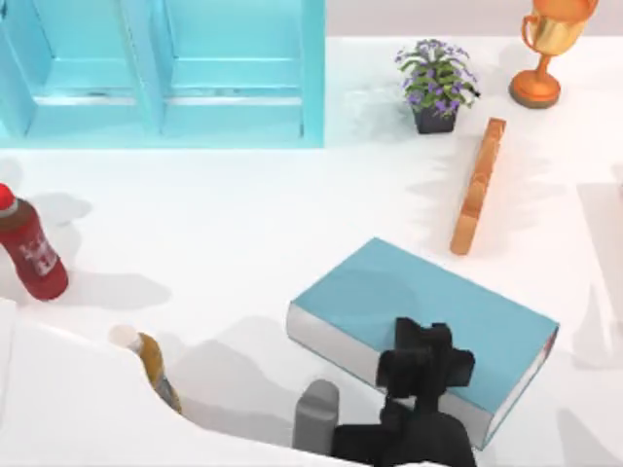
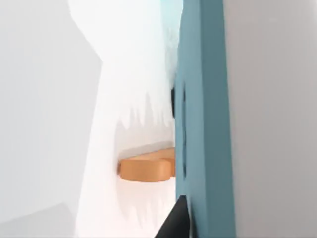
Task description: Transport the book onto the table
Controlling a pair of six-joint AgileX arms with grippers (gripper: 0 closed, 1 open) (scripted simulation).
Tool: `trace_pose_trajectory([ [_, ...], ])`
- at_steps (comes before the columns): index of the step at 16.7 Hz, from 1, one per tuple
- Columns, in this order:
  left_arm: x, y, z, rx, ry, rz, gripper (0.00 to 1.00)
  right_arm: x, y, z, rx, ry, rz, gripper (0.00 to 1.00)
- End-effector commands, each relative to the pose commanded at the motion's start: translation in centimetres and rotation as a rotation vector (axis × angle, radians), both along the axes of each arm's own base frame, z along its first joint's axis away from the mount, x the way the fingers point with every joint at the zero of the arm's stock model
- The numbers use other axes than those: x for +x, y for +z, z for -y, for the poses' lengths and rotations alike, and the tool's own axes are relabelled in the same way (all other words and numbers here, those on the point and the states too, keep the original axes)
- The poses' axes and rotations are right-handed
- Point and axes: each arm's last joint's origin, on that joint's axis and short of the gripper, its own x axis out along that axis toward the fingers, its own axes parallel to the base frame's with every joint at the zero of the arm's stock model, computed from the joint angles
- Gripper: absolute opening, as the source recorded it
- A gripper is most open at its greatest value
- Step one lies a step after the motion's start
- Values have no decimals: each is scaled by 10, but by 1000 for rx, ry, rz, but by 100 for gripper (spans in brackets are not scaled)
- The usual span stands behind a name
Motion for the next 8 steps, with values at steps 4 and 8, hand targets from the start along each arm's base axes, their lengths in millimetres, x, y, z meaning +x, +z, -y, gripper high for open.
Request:
trace_pose_trajectory([
  [4,-22,-11,1,-65,-5,44,0,0,0,0,0,0,0,100],
  [8,-24,-12,1,-73,-7,49,0,0,0,0,0,0,0,100],
])
